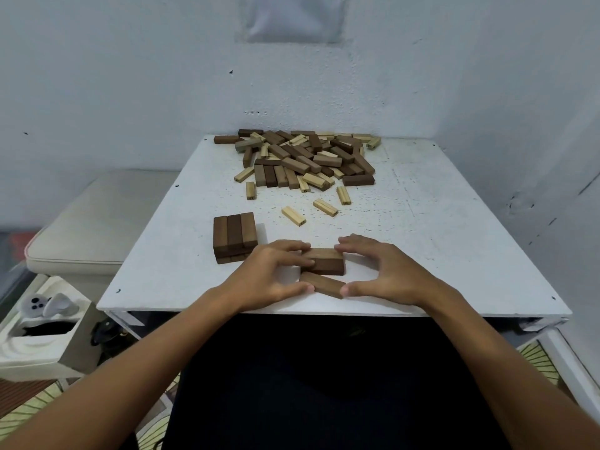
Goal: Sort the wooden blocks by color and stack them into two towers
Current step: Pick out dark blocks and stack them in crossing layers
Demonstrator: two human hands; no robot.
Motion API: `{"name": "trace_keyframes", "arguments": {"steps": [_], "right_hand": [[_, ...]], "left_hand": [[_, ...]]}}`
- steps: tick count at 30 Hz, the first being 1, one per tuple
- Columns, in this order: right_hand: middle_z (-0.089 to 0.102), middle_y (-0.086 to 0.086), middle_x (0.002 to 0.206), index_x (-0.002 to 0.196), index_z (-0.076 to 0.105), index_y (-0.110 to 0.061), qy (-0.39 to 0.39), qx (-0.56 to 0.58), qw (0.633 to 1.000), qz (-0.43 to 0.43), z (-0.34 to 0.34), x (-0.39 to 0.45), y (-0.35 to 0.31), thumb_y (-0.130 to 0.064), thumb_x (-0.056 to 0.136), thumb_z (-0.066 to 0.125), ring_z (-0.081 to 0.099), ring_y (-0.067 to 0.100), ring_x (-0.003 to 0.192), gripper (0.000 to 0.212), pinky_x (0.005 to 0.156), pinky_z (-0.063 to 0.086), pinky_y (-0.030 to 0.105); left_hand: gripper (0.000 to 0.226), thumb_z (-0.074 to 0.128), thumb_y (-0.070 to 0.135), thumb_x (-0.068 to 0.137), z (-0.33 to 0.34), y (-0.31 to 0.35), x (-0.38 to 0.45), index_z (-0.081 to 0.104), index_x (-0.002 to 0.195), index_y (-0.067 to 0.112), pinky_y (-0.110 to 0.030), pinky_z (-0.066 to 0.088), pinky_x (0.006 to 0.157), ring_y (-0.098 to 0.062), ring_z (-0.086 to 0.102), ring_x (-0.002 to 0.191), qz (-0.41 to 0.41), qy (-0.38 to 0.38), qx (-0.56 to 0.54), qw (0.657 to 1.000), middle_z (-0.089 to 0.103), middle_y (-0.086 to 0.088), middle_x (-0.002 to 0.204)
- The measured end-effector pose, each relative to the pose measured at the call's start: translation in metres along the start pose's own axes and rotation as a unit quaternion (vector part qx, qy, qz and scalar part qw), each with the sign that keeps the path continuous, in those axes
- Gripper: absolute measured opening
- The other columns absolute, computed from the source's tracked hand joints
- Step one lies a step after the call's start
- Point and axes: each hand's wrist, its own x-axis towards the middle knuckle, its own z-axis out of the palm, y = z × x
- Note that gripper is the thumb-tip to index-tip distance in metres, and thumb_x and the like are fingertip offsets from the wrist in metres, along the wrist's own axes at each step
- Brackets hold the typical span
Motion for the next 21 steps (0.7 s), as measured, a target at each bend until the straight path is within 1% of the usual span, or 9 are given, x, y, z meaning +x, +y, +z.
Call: {"name": "trace_keyframes", "arguments": {"steps": [2, 4, 8, 11, 14, 16, 19, 20, 21], "right_hand": [[0.038, -0.017, 0.151, 0.138, 0.05, -0.035, -0.004, -0.008, 1.0, -0.005, 0.0, 0.001, -0.002, -0.041, 0.069, 0.085, 0.022, -0.001, 0.142, 0.078, 0.108, 0.018, 0.023], [0.04, -0.015, 0.151, 0.139, 0.05, -0.033, -0.006, -0.019, 1.0, -0.012, 0.001, 0.002, -0.002, -0.041, 0.067, 0.086, 0.023, 0.0, 0.142, 0.08, 0.108, 0.017, 0.021], [0.043, -0.009, 0.15, 0.138, 0.052, -0.03, 0.004, -0.021, 1.0, -0.005, 0.002, 0.005, -0.001, -0.036, 0.069, 0.086, 0.031, 0.006, 0.14, 0.078, 0.106, 0.022, 0.022], [0.045, -0.008, 0.148, 0.137, 0.054, -0.029, 0.012, -0.011, 1.0, -0.003, 0.003, 0.007, 0.001, -0.034, 0.068, 0.087, 0.035, 0.007, 0.137, 0.076, 0.104, 0.024, 0.021], [0.049, -0.011, 0.144, 0.134, 0.057, -0.03, 0.018, 0.001, 1.0, -0.004, 0.004, 0.008, 0.003, -0.033, 0.068, 0.087, 0.04, 0.004, 0.132, 0.072, 0.1, 0.026, 0.019], [0.05, -0.012, 0.141, 0.132, 0.058, -0.031, 0.024, 0.007, 1.0, -0.006, 0.005, 0.009, 0.005, -0.032, 0.068, 0.087, 0.042, -0.002, 0.124, 0.07, 0.097, 0.027, 0.016], [0.051, -0.014, 0.14, 0.13, 0.059, -0.032, 0.029, 0.01, 0.999, -0.01, 0.006, 0.009, 0.008, -0.032, 0.068, 0.087, 0.04, -0.007, 0.118, 0.069, 0.09, 0.026, 0.006], [0.051, -0.014, 0.14, 0.131, 0.059, -0.032, 0.029, 0.012, 0.999, -0.009, 0.006, 0.009, 0.008, -0.032, 0.068, 0.087, 0.04, -0.007, 0.118, 0.069, 0.09, 0.026, 0.005], [0.051, -0.013, 0.14, 0.131, 0.059, -0.031, 0.029, 0.014, 0.999, -0.008, 0.005, 0.009, 0.008, -0.032, 0.068, 0.087, 0.04, -0.006, 0.119, 0.069, 0.093, 0.027, 0.008]], "left_hand": [[0.039, 0.079, 0.039, 0.077, 0.001, -0.001, 0.0, 0.072, 0.113, 0.027, -0.028, 0.041, 0.105, -0.001, 0.049, 0.125, 0.005, 0.003, 0.0, 1.0, 0.056, 0.008, 0.137], [0.037, 0.079, 0.039, 0.077, 0.002, -0.001, 0.001, 0.073, 0.111, 0.026, -0.03, 0.043, 0.104, -0.002, 0.051, 0.122, 0.007, 0.007, 0.003, 1.0, 0.057, 0.006, 0.136], [0.039, 0.081, 0.04, 0.075, 0.003, 0.0, 0.002, 0.074, 0.11, 0.025, -0.035, 0.044, 0.105, -0.005, 0.053, 0.122, 0.004, 0.017, -0.003, 1.0, 0.06, 0.006, 0.133], [0.044, 0.082, 0.042, 0.072, 0.003, -0.002, 0.003, 0.074, 0.11, 0.022, -0.037, 0.044, 0.106, -0.006, 0.054, 0.122, 0.001, 0.023, -0.005, 1.0, 0.061, 0.005, 0.132], [0.046, 0.083, 0.043, 0.071, 0.002, -0.002, 0.004, 0.074, 0.11, 0.021, -0.034, 0.045, 0.106, -0.004, 0.054, 0.121, 0.005, 0.022, -0.01, 1.0, 0.061, 0.005, 0.131], [0.047, 0.082, 0.044, 0.07, 0.001, -0.003, 0.004, 0.074, 0.11, 0.02, -0.034, 0.046, 0.105, -0.003, 0.055, 0.12, 0.008, 0.021, -0.011, 1.0, 0.062, 0.005, 0.131], [0.047, 0.082, 0.044, 0.07, 0.001, -0.003, 0.003, 0.074, 0.109, 0.02, -0.034, 0.046, 0.104, -0.004, 0.055, 0.12, 0.008, 0.02, -0.011, 1.0, 0.062, 0.005, 0.131], [0.047, 0.081, 0.045, 0.07, 0.002, -0.004, 0.003, 0.074, 0.109, 0.02, -0.034, 0.046, 0.104, -0.004, 0.055, 0.12, 0.009, 0.021, -0.01, 1.0, 0.062, 0.005, 0.13], [0.047, 0.081, 0.046, 0.069, 0.002, -0.004, 0.004, 0.074, 0.109, 0.02, -0.034, 0.046, 0.104, -0.004, 0.055, 0.12, 0.011, 0.023, -0.01, 1.0, 0.062, 0.004, 0.13]]}}
